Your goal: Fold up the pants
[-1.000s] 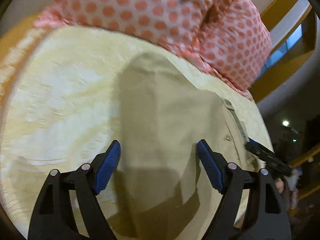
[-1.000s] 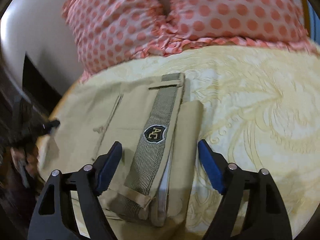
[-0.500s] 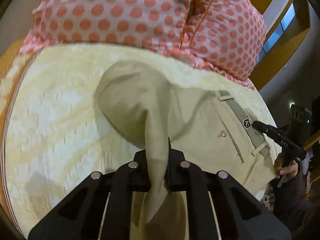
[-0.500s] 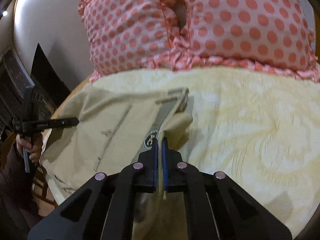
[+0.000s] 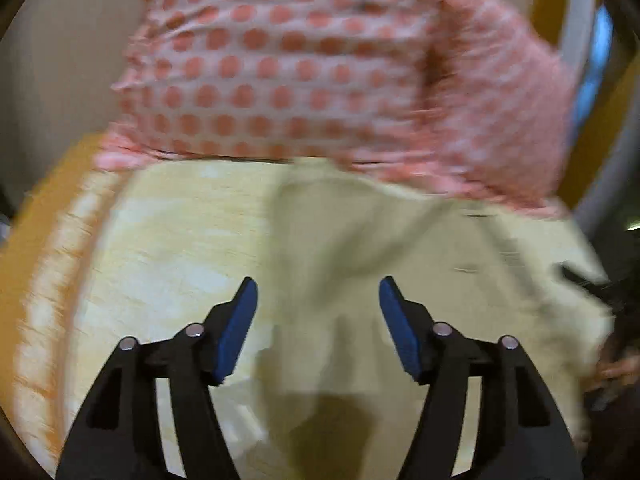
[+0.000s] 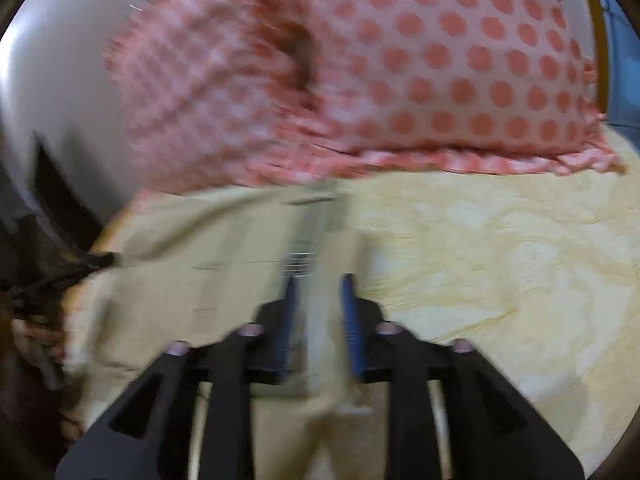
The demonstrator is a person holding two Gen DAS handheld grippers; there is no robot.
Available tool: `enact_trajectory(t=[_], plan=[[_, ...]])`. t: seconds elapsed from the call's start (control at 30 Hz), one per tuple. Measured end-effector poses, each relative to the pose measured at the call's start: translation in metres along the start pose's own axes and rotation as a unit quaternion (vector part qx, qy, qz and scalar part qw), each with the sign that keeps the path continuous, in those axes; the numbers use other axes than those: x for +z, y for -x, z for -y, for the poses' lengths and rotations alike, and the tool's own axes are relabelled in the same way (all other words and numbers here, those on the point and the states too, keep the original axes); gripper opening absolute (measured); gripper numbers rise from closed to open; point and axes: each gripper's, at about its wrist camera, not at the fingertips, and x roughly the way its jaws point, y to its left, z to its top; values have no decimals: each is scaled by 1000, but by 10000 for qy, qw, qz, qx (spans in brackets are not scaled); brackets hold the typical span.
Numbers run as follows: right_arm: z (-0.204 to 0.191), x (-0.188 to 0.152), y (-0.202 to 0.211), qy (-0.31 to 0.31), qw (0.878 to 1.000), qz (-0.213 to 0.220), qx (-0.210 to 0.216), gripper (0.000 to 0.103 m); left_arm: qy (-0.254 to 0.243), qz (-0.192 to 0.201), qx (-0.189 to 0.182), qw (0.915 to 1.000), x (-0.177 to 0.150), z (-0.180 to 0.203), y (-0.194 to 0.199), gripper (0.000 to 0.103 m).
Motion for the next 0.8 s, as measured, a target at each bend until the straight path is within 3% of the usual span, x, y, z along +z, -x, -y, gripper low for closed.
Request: enact_trajectory(t=[0.07,0.13,0.17,0.23,0.3,0.37,0.4,0.53,0.67,0.8], plan=[[-12,-11,-13,104,9994,-312,81,75,-141,-282,-363,9988,-12,16,-7,73],[-13,-22,-42,120,9949,-945,-317,77,-289,-670,-158,9972,-23,26,-28,73],[-17,-25,-40,256,9957,-750,-476,78,-384,-838,93,9957,-27,29,-41,71],[-26,-31,-35,242,9915,-863,-946,82,-599,-703,430,9948,-36,38,-40,71],[-37,-45,-17,215,9947,-638,-775,89,-639,-559,379,9957,-48,49,-16,75],[-48,-74,1,202,9958,-378,-807,98,-535,-359,236,9976,-67,50,8,95],[-52,-83,4,206,9955,-334,-860,98,-458,-256,278,9982,-79,50,19,97],[-68,-120,16,254,9905,-31,-1350,98,-204,-66,565,9982,-119,48,43,97],[-82,-127,11,272,9856,96,-1668,98,55,-191,638,9978,-143,41,43,99],[-101,-141,2,675,9746,139,-2132,102,-458,-131,1238,9912,-155,55,38,101]])
